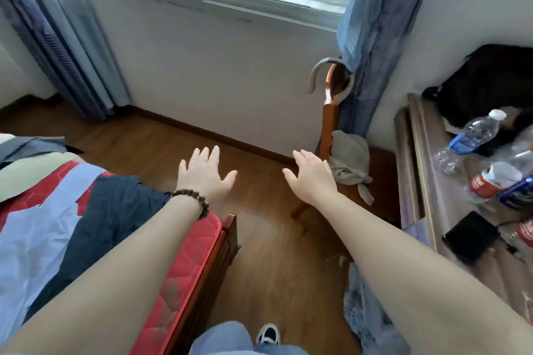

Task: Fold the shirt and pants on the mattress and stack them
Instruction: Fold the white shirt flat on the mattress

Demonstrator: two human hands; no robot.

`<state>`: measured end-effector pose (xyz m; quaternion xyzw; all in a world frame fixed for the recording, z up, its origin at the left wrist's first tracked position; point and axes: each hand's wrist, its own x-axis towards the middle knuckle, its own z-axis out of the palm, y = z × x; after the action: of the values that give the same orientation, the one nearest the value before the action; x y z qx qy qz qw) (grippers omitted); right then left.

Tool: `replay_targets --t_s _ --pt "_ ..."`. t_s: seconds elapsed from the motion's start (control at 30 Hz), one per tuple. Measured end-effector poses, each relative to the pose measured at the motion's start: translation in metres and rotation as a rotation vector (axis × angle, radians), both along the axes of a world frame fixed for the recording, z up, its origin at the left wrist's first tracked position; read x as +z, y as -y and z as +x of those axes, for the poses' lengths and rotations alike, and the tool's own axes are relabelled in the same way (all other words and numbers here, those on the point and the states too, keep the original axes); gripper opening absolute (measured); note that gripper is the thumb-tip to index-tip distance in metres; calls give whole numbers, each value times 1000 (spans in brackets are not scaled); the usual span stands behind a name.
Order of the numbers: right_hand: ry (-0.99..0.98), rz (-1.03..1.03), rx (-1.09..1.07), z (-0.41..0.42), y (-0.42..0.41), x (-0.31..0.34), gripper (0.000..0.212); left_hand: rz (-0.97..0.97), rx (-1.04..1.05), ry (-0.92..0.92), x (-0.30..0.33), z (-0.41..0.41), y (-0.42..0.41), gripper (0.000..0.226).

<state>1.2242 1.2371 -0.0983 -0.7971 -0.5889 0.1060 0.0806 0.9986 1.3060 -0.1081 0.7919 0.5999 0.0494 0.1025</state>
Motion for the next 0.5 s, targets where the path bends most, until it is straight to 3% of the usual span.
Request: replay_targets --t_s 0.5 --pt "-6 -58 331 8 -289 -37 60 -33 368 27 -45 0 -201 75"
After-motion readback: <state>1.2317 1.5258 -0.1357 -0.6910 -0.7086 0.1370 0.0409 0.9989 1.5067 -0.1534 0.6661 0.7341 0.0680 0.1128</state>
